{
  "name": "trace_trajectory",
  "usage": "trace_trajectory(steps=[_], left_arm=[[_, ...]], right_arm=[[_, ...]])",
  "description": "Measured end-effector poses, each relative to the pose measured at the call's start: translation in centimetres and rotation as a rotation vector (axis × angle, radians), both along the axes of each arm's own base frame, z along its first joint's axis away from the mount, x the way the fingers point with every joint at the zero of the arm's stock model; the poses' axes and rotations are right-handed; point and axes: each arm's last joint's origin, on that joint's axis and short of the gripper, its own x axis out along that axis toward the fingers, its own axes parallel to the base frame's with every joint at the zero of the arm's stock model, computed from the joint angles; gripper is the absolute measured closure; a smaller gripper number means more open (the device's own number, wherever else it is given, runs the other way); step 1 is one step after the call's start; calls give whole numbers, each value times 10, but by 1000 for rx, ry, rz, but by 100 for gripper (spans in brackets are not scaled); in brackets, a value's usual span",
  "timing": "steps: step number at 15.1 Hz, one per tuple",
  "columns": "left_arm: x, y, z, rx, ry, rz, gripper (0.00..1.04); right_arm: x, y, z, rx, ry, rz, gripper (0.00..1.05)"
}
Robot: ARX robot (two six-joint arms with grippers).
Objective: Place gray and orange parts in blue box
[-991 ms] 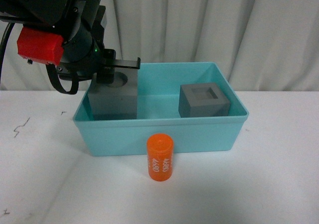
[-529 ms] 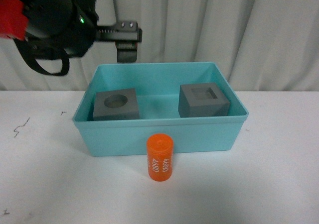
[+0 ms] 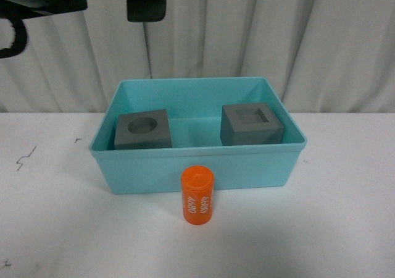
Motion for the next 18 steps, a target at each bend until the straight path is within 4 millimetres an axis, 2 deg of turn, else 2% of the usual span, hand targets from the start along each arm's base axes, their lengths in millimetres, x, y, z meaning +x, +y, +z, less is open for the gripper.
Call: trace_trajectory(steps=[1, 2, 4, 6, 9, 14, 18], left_arm=[[-22, 15, 6, -19, -226, 141, 19], [-64, 60, -23, -31, -353, 267, 56], [-84, 74, -48, -18, -313, 251, 79], [-103, 86, -55, -30, -340, 252, 104], [-124, 97, -72, -21, -322, 248, 103], [-150, 116, -86, -20, -322, 259, 103], [-164, 116, -92, -24, -341, 246, 103]], right_arm=[[0, 0, 0, 0, 0, 0, 6], [0, 0, 0, 0, 0, 0, 6], [0, 0, 0, 0, 0, 0, 6], [0, 0, 0, 0, 0, 0, 6], [0, 0, 0, 0, 0, 0, 6], [0, 0, 0, 0, 0, 0, 6], [0, 0, 0, 0, 0, 0, 6]])
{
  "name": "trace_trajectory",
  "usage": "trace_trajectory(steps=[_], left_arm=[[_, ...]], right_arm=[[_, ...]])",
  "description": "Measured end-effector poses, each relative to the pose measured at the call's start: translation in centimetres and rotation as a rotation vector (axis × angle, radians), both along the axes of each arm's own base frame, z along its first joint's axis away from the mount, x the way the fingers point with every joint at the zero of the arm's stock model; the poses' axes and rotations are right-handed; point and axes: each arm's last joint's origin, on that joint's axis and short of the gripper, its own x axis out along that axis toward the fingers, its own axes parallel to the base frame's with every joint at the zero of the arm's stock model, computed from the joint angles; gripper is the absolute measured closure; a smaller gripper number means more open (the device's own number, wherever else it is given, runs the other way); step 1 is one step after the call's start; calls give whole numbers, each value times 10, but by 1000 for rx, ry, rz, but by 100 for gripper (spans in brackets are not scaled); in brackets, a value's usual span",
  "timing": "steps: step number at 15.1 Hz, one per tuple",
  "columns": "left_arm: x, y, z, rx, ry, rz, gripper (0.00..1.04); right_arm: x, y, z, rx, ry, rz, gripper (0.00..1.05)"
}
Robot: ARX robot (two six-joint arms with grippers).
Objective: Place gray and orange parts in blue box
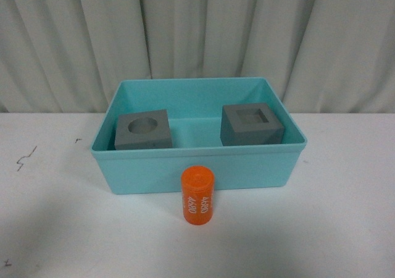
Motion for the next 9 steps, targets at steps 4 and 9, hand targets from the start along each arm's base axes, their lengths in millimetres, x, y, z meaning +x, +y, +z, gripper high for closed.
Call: trace_trajectory(steps=[4, 9], left_arm=[[-10, 0, -4, 0, -7, 0, 103], [-20, 0, -3, 0, -5, 0, 103]], right_arm=[[0, 0, 0, 0, 0, 0, 6], [0, 0, 0, 0, 0, 0, 6]])
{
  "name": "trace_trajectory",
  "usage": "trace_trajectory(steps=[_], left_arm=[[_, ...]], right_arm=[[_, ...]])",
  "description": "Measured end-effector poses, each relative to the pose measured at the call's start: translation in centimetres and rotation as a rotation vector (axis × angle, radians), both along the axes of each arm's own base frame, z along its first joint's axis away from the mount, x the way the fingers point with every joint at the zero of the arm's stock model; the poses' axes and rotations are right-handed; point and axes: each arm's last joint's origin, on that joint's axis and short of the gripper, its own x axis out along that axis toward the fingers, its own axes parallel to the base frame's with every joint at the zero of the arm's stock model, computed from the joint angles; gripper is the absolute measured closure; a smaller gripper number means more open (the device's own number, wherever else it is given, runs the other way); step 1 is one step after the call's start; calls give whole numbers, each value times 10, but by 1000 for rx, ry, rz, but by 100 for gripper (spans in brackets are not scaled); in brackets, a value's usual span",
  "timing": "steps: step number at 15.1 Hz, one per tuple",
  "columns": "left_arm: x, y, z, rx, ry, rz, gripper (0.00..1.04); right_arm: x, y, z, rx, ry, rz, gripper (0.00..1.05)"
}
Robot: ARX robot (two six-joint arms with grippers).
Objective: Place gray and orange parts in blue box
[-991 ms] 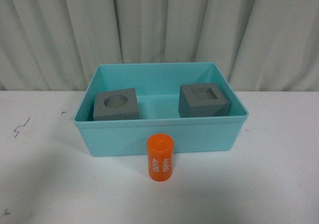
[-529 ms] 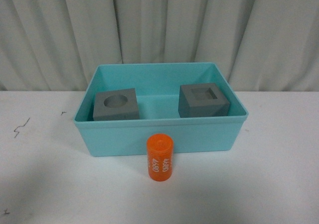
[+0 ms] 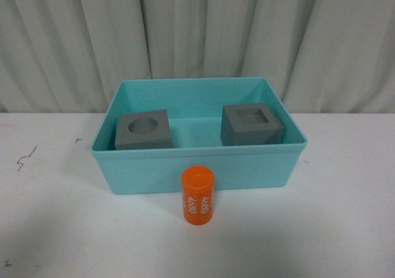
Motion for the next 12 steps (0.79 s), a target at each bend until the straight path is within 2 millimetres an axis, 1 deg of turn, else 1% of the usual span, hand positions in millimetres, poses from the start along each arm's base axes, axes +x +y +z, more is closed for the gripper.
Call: trace_trajectory(steps=[6, 7, 8, 10, 11, 12], left_arm=[[-8, 0, -2, 0, 10, 0, 103], [-15, 0, -7, 0, 56, -3, 103], [-18, 0, -1, 1, -11, -2, 103], [-17, 0, -4, 1, 14, 0, 103], [-17, 0, -4, 0, 10, 1, 100], [-17, 0, -4, 0, 10, 1, 86]], right_arm=[[0, 0, 0, 0, 0, 0, 6], [0, 0, 0, 0, 0, 0, 6], [0, 0, 0, 0, 0, 0, 6], [0, 0, 0, 0, 0, 0, 6], [0, 0, 0, 0, -1, 0, 6], [0, 0, 0, 0, 0, 0, 6]])
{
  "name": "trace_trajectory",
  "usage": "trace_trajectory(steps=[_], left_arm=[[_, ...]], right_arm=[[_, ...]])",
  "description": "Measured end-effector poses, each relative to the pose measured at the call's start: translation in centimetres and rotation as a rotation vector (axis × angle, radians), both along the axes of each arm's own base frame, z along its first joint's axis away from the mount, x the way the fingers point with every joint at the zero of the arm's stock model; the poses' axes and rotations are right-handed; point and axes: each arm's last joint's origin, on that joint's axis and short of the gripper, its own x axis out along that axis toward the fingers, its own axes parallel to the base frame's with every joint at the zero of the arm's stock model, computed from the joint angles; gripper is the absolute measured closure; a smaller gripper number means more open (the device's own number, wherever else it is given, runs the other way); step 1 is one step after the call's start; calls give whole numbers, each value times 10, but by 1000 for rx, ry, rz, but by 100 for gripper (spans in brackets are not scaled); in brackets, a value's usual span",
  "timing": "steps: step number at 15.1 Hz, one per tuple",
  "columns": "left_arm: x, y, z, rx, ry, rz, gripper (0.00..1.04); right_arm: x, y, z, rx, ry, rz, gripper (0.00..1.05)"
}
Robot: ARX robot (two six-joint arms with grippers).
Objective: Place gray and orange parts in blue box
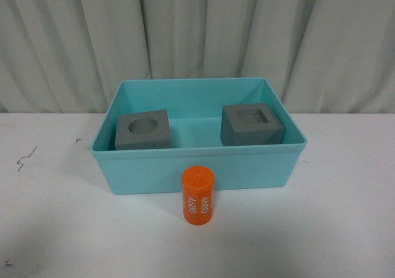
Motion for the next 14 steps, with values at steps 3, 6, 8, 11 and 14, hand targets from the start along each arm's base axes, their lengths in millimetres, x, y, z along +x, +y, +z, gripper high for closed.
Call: trace_trajectory(steps=[3, 6, 8, 11, 14], left_arm=[[0, 0, 0, 0, 0, 0, 48], [0, 0, 0, 0, 0, 0, 8], [0, 0, 0, 0, 0, 1, 7], [0, 0, 0, 1, 0, 0, 7], [0, 0, 0, 1, 0, 0, 7]], right_arm=[[0, 0, 0, 0, 0, 0, 6], [0, 0, -1, 5, 16, 0, 6], [26, 15, 24, 137, 141, 62, 6], [99, 43, 67, 312, 189, 220, 6], [184, 94, 52, 424, 534, 310, 6]])
